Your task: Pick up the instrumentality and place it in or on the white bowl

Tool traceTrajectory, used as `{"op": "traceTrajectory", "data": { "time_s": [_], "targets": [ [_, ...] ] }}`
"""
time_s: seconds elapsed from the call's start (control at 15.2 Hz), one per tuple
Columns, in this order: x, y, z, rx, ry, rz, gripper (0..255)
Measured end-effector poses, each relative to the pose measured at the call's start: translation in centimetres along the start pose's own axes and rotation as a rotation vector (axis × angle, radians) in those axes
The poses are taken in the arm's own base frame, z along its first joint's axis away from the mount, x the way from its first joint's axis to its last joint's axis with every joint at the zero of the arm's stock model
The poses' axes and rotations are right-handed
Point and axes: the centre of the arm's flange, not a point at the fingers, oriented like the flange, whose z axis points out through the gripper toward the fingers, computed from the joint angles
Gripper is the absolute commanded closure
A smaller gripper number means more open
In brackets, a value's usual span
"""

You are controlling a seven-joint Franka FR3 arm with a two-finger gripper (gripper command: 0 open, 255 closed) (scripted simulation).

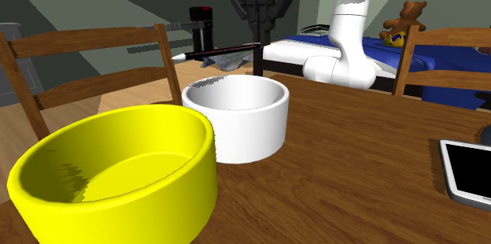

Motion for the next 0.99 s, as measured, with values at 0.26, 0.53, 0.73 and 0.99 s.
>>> {"op": "traceTrajectory", "data": {
  "time_s": [0.26,0.53,0.73,0.99],
  "targets": [
    [0.2,0.0,2.0,0.000,0.000,0.000,255],
    [0.2,0.2,4.3,0.000,0.000,0.000,255],
    [0.3,0.2,5.6,0.000,0.000,0.000,255],
    [0.2,0.3,5.9,0.000,0.001,0.000,255]
  ]
}}
